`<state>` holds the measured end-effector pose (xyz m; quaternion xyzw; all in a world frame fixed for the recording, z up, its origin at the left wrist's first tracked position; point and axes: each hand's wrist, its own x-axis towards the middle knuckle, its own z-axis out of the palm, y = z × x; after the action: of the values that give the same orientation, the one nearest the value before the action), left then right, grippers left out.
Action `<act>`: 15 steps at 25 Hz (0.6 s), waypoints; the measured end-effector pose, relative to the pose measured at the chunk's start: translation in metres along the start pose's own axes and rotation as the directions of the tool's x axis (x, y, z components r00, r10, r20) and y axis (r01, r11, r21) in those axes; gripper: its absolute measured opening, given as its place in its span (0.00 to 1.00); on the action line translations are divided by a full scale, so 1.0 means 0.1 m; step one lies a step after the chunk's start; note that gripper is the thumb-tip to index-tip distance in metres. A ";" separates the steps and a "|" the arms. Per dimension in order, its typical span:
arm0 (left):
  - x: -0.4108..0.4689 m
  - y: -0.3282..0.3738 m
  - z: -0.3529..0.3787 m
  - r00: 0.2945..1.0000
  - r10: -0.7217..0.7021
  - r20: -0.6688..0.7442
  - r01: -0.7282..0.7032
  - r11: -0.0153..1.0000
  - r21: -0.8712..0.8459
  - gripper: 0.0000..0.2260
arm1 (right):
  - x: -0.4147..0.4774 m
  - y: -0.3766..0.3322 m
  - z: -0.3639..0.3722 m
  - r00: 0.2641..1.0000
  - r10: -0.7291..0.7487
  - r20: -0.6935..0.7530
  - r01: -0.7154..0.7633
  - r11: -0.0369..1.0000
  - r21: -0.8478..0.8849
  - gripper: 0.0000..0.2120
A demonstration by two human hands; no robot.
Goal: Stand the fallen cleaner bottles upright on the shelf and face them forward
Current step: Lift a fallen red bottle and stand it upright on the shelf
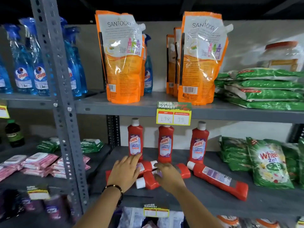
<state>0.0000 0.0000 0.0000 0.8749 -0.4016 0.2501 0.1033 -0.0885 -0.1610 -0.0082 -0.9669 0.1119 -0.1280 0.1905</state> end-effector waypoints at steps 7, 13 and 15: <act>0.47 -0.47 0.69 0.957 -0.047 0.287 0.078 0.992 -0.097 0.24 | 0.80 0.03 0.50 0.992 0.106 0.066 -0.100 0.991 -0.086 0.20; 0.61 -0.76 1.07 0.863 -0.045 0.504 0.075 0.996 -0.039 0.27 | 1.11 0.08 0.77 0.964 0.245 0.103 -0.231 0.964 -0.133 0.32; 0.58 -0.83 1.14 0.834 -0.031 0.551 0.062 0.997 -0.038 0.25 | 1.13 0.09 0.87 0.945 0.301 0.130 -0.283 0.949 -0.140 0.33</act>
<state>0.1355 -0.0272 -0.0656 0.9162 -0.3997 -0.0252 0.0135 0.0418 -0.1696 -0.0668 -0.9560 0.2470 -0.0187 0.1571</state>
